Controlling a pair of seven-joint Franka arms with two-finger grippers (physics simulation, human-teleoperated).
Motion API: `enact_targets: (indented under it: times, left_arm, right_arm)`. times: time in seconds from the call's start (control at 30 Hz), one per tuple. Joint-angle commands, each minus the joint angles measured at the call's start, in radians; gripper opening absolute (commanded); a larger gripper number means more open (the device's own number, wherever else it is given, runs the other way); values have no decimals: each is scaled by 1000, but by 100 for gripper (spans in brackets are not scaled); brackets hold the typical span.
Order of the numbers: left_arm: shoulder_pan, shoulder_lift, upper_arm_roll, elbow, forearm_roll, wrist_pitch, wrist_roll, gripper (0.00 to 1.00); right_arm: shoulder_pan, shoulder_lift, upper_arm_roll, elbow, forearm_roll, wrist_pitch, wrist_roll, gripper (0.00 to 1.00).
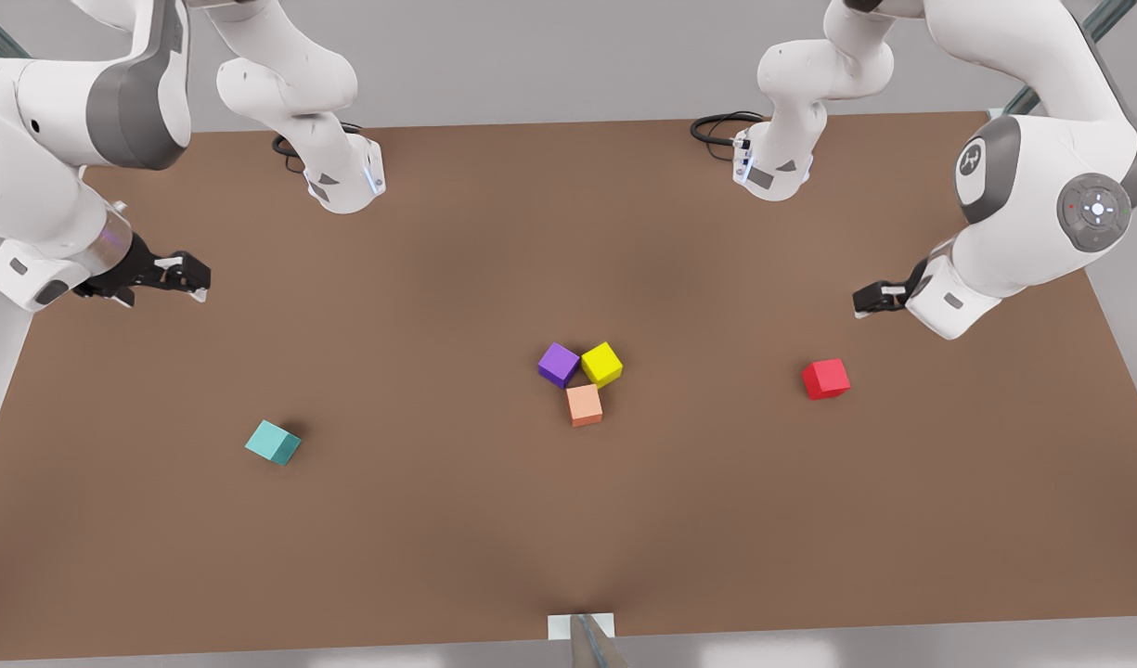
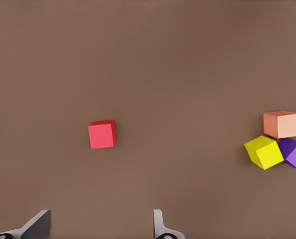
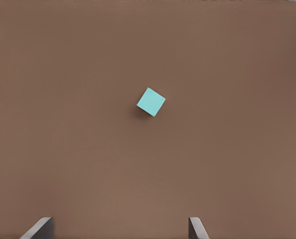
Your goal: Pick up red wooden cube and pass to hand red wooden cube and place in blue wooden cube
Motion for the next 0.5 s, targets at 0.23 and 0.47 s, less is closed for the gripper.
enact_targets:
  times: [0.23, 0.47]
  left_arm:
    - [38, 335, 66, 11, -25, 333, -4, 100]
    - [53, 380, 81, -162, -20, 566, -9, 100]
  right_arm:
    - [7, 0, -1, -7, 14, 12, -75, 100]
    - [7, 0, -1, -17, 15, 12, -82, 100]
